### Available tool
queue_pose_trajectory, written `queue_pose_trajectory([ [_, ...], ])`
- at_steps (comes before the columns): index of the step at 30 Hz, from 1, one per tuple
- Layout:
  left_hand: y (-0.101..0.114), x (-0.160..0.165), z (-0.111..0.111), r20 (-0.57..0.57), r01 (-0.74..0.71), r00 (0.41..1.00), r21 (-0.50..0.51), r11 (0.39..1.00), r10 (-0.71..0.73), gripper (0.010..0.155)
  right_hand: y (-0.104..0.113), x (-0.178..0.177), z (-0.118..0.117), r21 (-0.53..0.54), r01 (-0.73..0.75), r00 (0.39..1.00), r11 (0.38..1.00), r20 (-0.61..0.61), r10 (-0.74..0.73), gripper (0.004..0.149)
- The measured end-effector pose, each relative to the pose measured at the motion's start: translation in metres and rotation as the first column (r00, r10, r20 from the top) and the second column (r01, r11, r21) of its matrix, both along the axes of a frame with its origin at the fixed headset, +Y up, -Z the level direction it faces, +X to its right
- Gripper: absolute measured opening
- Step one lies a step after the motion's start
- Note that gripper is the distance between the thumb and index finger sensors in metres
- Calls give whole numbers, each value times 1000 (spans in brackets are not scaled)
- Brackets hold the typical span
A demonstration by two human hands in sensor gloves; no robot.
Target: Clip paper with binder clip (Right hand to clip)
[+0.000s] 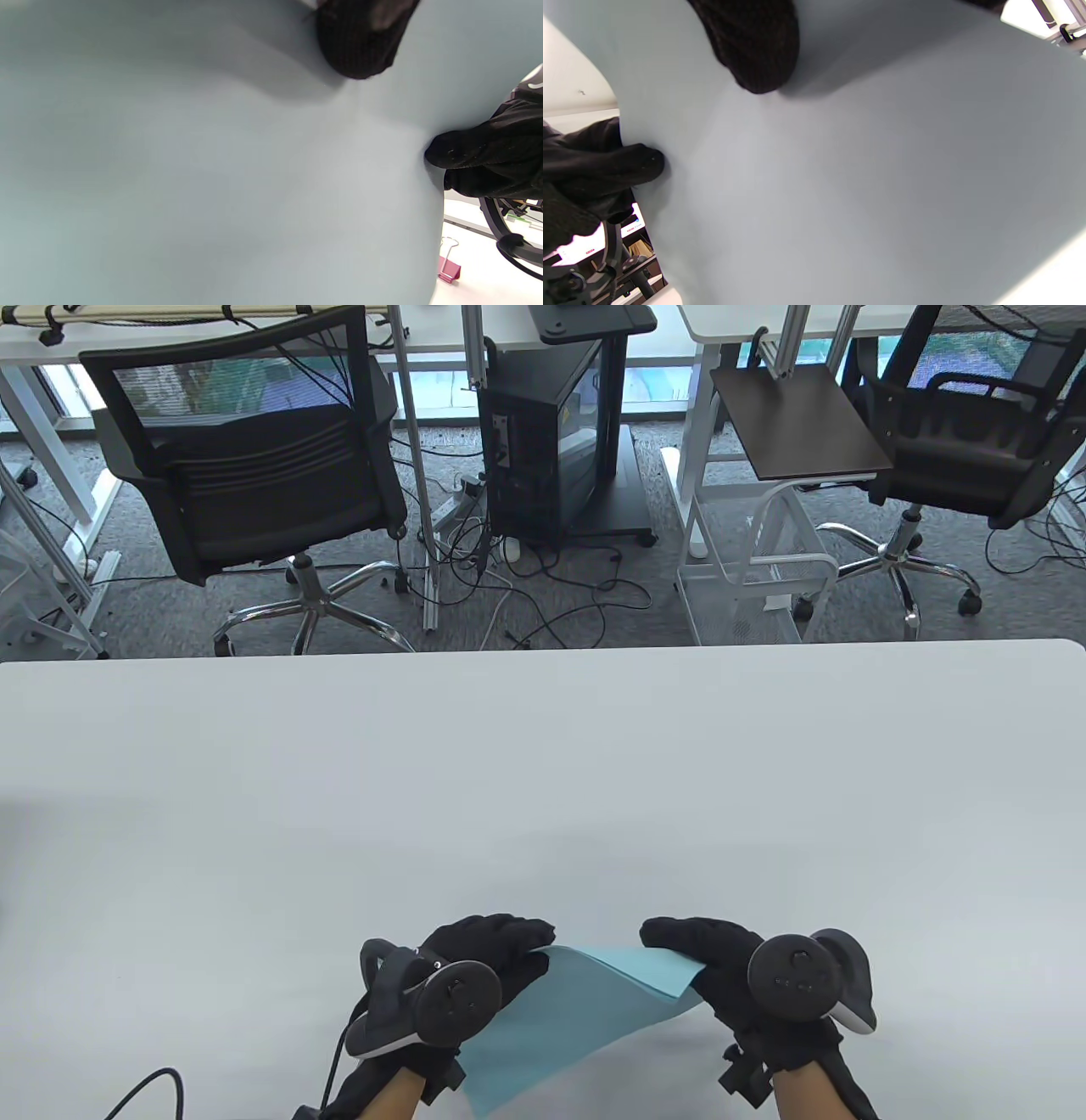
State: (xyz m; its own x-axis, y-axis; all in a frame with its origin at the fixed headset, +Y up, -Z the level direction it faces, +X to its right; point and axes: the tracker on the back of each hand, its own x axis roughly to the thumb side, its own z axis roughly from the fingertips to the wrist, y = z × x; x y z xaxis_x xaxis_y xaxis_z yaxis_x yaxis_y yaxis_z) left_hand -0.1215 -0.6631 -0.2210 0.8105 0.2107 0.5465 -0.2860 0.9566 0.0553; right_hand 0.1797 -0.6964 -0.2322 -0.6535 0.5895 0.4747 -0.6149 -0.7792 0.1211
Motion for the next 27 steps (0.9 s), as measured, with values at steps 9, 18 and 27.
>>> queue_pose_trajectory([
  [9,-9,-20,-9,-93,16,996,1,1000,-16,40,14,55,4,-9,-238,849,971,483,212,73],
  [18,-20,-25,-16,-139,36,989,-41,998,-42,40,-8,106,0,-403,-247,639,881,616,460,75],
  [27,-25,-29,-18,-157,33,987,-60,998,-42,40,-42,115,-7,-598,-196,549,777,590,592,57],
])
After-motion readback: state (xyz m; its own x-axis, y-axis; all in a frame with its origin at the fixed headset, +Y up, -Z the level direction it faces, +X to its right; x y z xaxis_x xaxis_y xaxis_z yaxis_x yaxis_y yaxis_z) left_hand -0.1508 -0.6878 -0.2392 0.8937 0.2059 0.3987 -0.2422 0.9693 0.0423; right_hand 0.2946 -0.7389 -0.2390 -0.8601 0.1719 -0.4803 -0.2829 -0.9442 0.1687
